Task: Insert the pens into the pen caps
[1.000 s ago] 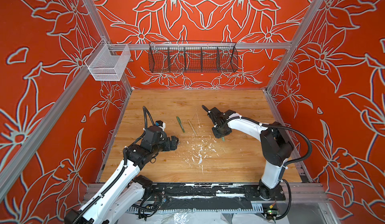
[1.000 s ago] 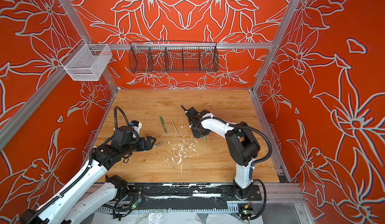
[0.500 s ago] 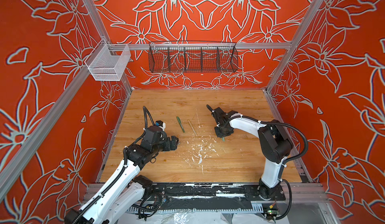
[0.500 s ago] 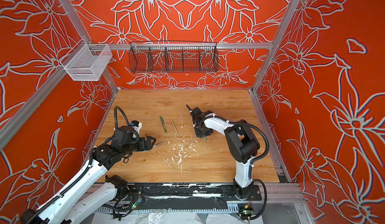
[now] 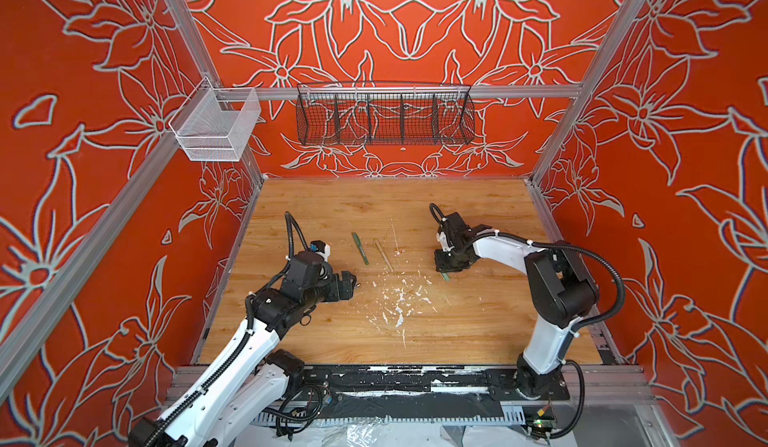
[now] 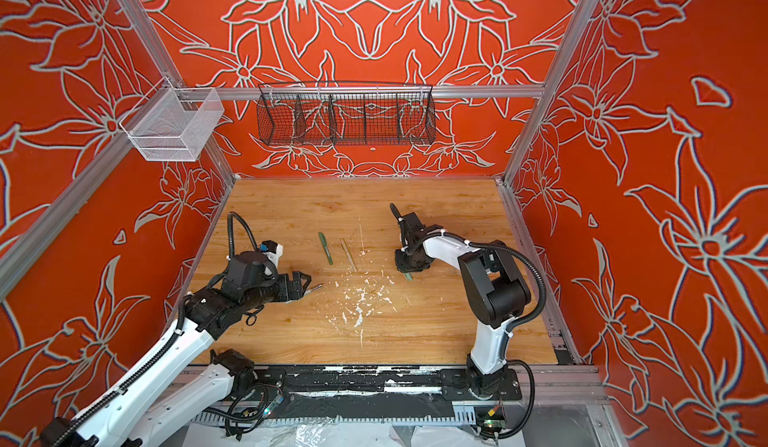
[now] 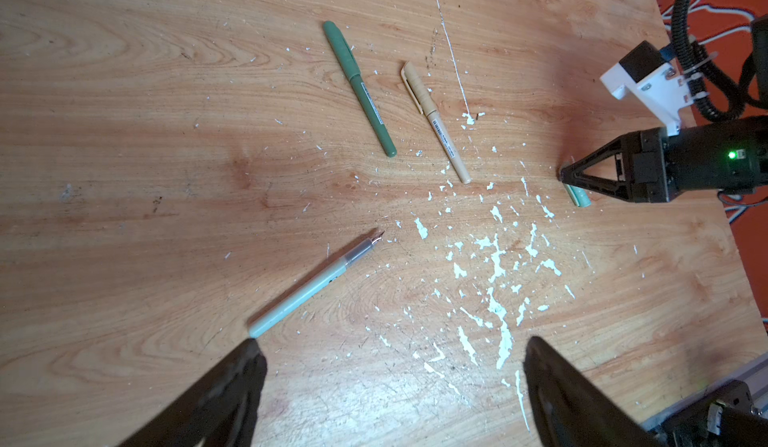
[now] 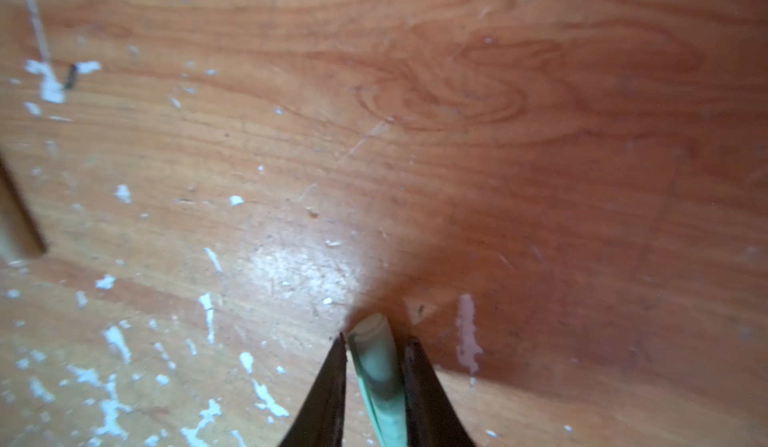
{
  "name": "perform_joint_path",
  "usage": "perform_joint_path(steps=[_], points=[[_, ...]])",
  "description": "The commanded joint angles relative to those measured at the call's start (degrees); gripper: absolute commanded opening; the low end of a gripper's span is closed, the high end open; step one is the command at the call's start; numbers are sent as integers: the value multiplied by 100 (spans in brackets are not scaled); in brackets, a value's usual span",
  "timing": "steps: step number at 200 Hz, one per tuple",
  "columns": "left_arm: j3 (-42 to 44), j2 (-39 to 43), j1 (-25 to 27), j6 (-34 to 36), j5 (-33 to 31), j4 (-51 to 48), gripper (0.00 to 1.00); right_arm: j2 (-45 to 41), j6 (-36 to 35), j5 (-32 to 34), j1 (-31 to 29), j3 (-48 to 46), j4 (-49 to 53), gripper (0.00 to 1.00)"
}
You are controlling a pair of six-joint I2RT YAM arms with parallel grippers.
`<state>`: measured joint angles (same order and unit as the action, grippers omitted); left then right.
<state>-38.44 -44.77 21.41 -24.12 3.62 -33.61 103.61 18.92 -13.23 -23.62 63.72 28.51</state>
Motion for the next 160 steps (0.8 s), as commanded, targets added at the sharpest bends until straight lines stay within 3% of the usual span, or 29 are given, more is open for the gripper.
perform_joint_path(steps=[1,35,105,160], points=[[47,4,-17,-59,12,-42,97,-207,3,-670,123,-202,-217,28],[47,4,-14,-67,16,-41,97,-69,-413,-171,151,38,306,29],[64,30,-14,-87,49,-51,97,219,-563,-858,293,70,125,28],[69,21,-14,-109,82,-98,97,393,-816,-669,342,123,318,26]])
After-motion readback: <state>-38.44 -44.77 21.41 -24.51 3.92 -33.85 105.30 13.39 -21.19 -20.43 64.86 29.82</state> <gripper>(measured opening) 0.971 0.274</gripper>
